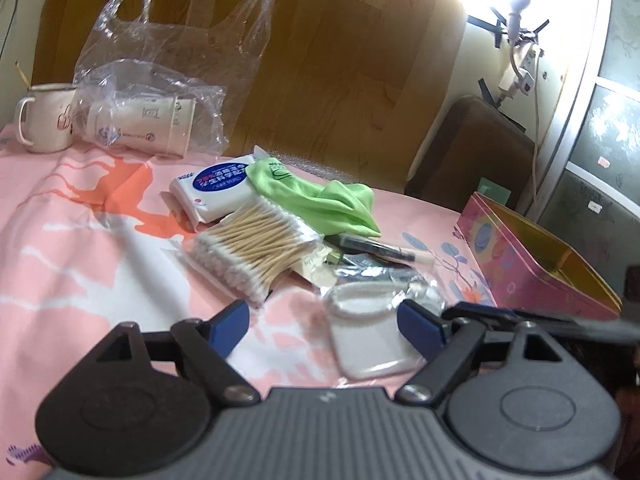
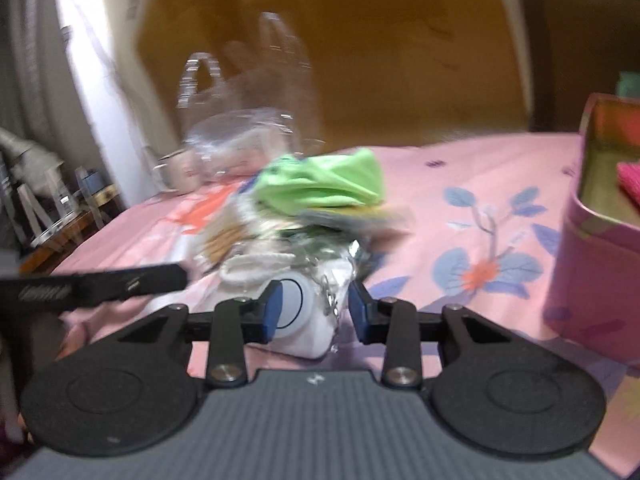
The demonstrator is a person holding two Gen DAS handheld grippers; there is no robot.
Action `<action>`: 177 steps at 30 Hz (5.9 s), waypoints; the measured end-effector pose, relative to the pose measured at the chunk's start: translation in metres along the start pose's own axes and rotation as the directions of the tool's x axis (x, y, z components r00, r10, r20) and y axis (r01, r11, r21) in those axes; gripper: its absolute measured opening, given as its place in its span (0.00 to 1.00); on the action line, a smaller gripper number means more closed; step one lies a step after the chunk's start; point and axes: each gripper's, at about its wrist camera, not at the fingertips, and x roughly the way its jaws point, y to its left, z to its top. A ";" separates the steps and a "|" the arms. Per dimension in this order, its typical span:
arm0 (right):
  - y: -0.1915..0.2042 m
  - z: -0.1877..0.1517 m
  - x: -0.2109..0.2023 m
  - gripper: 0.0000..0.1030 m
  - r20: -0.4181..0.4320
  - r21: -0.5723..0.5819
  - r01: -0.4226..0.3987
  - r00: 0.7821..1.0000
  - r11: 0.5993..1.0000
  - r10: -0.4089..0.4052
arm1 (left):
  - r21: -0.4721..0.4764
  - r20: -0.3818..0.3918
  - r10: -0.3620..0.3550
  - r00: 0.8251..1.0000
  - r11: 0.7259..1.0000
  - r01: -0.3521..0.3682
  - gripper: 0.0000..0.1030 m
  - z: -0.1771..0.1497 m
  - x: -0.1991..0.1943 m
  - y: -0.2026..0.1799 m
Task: Organize soft objects
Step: 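Move the right tool to the smiley keychain bag while the left approaches, then close both tools on the smiley keychain bag and lift it, then carry the keychain bag into the pink tin and release it, then move the right tool to the green correction-tape roller and grasp it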
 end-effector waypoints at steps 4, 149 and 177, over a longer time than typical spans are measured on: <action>0.003 -0.003 -0.006 0.39 0.030 -0.010 -0.012 0.999 1.000 0.012 | -0.037 -0.005 -0.001 1.000 0.999 0.001 0.82 0.001 0.001 0.006; 0.000 0.045 0.070 0.67 -0.031 -0.118 0.252 0.966 0.960 -0.258 | 0.040 -0.006 0.052 0.999 0.998 -0.052 0.87 0.010 0.011 0.002; -0.027 0.030 0.047 0.12 -0.075 0.082 0.186 0.981 0.979 -0.180 | 0.045 -0.030 0.124 0.992 0.991 -0.123 0.93 0.009 0.018 0.001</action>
